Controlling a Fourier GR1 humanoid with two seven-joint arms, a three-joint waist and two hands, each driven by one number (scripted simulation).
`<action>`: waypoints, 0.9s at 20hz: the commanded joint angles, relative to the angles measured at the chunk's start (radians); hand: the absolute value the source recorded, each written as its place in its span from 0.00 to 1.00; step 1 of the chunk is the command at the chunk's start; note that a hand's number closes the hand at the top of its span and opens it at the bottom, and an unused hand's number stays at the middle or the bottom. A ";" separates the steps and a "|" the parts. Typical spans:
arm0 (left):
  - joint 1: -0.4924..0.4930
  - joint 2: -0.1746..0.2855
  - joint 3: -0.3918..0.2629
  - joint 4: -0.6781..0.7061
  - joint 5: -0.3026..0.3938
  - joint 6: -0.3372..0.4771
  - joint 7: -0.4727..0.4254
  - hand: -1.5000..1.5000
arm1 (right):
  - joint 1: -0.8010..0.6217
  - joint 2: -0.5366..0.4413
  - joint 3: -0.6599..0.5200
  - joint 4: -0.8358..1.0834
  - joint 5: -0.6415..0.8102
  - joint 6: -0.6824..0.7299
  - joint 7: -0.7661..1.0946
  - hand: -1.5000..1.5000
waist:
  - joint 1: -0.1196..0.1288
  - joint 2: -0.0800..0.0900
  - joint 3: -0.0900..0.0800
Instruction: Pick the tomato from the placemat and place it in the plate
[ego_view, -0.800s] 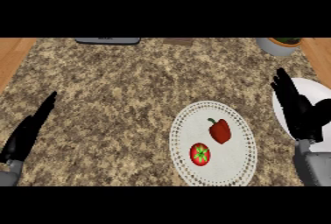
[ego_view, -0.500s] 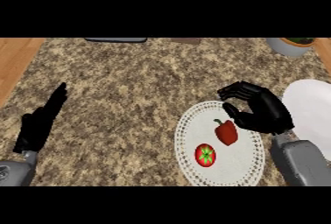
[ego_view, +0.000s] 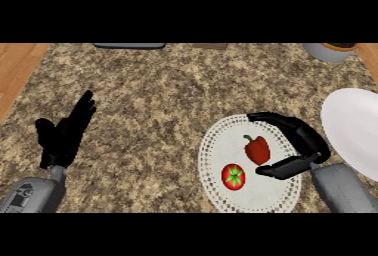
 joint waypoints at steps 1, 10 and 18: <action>-0.032 -0.052 -0.007 0.004 -0.010 0.044 0.032 0.50 | -0.034 -0.061 0.070 0.148 0.166 0.070 -0.241 0.00 | -0.006 0.000 0.001; 0.011 -0.070 0.011 -0.041 -0.053 0.041 0.057 0.50 | -0.089 -0.080 0.140 0.142 0.365 -0.018 -0.246 0.00 | -0.031 -0.012 -0.002; 0.016 -0.026 0.082 -0.056 -0.025 -0.038 0.095 0.50 | -0.148 -0.114 0.188 0.121 0.475 0.064 -0.128 0.00 | -0.028 -0.013 -0.003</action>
